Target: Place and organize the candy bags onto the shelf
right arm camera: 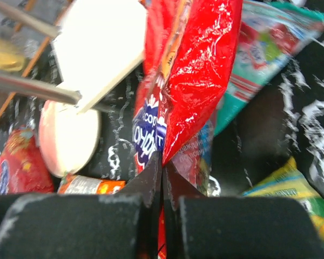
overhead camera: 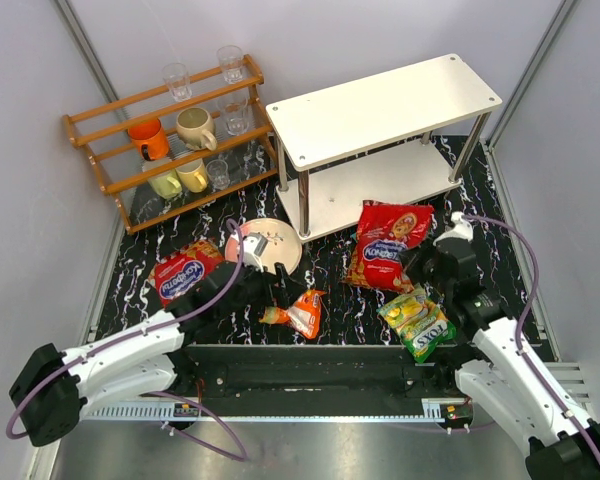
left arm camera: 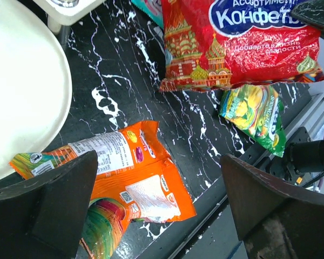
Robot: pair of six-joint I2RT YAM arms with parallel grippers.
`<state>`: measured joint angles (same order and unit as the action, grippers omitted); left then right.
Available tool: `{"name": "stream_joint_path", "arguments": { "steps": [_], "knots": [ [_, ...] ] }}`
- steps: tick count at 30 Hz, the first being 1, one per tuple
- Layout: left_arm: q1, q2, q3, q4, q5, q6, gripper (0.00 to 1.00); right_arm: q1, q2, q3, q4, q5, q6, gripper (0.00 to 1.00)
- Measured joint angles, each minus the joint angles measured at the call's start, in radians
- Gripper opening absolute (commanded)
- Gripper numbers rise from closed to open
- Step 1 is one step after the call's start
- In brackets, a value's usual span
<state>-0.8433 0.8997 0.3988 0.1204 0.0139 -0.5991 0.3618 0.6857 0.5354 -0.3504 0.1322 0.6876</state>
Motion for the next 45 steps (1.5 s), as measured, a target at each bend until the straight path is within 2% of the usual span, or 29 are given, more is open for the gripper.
{"name": "stream_joint_path", "arguments": {
  "steps": [8, 16, 26, 31, 39, 45],
  "knots": [
    [-0.004, -0.113, 0.0, -0.024, -0.044, 0.0, 0.99, 0.0, 0.067, 0.131, 0.072, -0.309, -0.195, 0.0],
    [-0.004, -0.146, 0.0, -0.052, -0.066, 0.0, 0.99, 0.0, 0.166, 0.194, 0.191, -0.465, -0.236, 0.0],
    [-0.004, -0.157, 0.0, -0.078, -0.076, 0.0, 0.99, 0.0, 0.301, 0.215, 0.409, -0.555, -0.182, 0.0],
    [-0.004, -0.159, -0.001, -0.078, -0.082, 0.0, 0.99, 0.0, 0.357, 0.226, 0.502, -0.553, -0.178, 0.0],
    [-0.004, -0.159, -0.001, -0.08, -0.083, 0.004, 0.99, -0.002, 0.571, 0.231, 0.64, -0.55, -0.174, 0.0],
    [-0.005, -0.159, -0.001, -0.081, -0.087, 0.016, 0.99, -0.019, 0.638, 0.252, 0.719, -0.564, -0.175, 0.0]
  ]
}}
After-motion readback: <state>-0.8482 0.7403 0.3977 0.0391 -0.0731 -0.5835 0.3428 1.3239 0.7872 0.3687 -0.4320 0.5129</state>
